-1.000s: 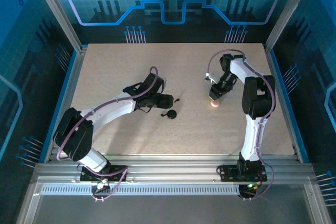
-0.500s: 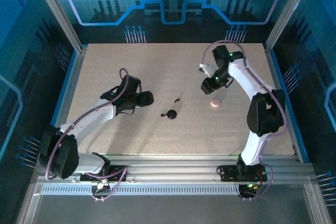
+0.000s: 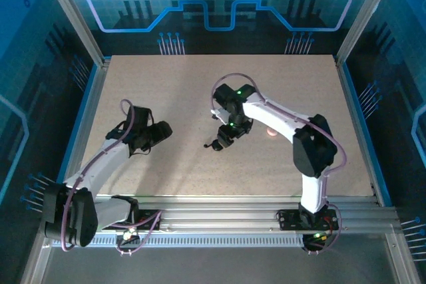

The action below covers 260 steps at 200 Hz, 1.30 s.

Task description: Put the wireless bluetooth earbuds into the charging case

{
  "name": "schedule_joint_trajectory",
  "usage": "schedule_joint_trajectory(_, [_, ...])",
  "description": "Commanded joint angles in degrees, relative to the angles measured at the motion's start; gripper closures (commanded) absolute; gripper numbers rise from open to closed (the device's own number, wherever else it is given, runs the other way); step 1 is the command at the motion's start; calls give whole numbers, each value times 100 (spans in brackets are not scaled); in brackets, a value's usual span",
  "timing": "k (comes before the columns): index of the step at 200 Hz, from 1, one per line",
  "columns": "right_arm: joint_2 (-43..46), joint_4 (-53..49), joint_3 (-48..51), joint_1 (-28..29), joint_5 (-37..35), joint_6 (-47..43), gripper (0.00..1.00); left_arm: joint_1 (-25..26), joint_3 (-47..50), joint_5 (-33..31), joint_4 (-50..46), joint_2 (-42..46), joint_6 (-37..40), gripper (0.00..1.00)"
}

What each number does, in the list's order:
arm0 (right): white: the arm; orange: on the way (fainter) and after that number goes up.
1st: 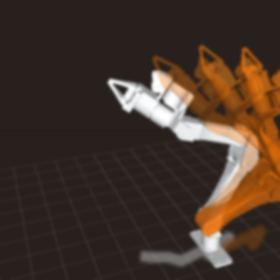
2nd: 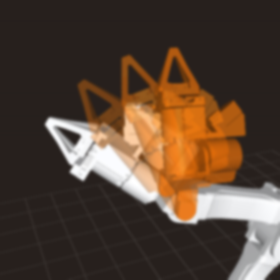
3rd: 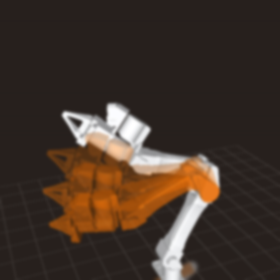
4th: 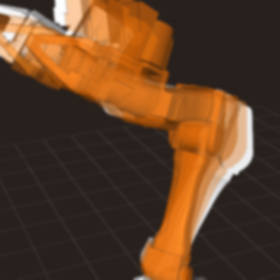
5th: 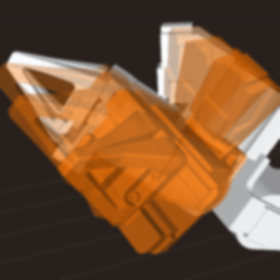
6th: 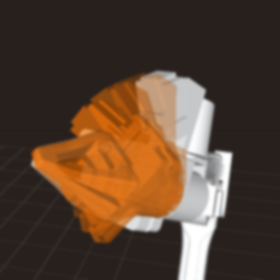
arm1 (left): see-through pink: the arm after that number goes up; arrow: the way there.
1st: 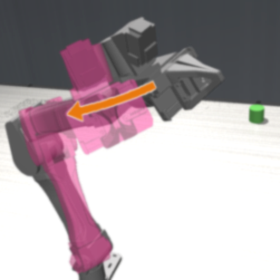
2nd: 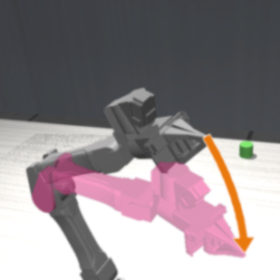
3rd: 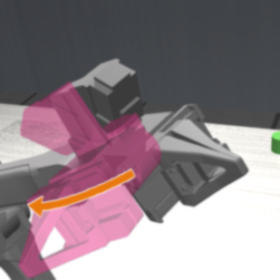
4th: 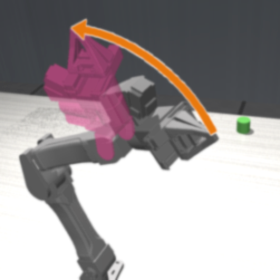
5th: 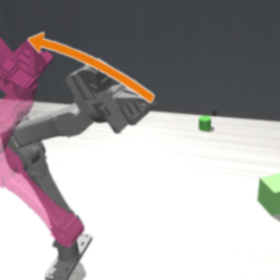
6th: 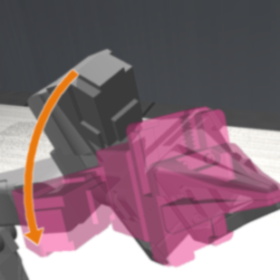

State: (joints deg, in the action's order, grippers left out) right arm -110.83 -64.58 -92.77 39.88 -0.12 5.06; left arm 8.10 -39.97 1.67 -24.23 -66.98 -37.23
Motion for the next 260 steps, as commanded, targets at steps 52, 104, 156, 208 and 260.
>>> schedule_joint_trajectory(52, [-1046,-275,-941,300,175,1180,27,-532,208,439,-42,291,78,25])
schedule_joint_trajectory(104, [-1416,-185,-1240,333,246,1652,26,-652,252,494,-4,346,116,25])
schedule_joint_trajectory(156, [-1884,-172,-1550,387,254,1676,27,-703,315,461,10,439,138,25])
schedule_joint_trajectory(208, [-2093,-167,-1590,381,59,1672,35,-739,305,485,1,443,181,26])
schedule_joint_trajectory(260, [-2150,-225,-1459,364,-224,1671,36,-746,314,479,32,430,184,26])
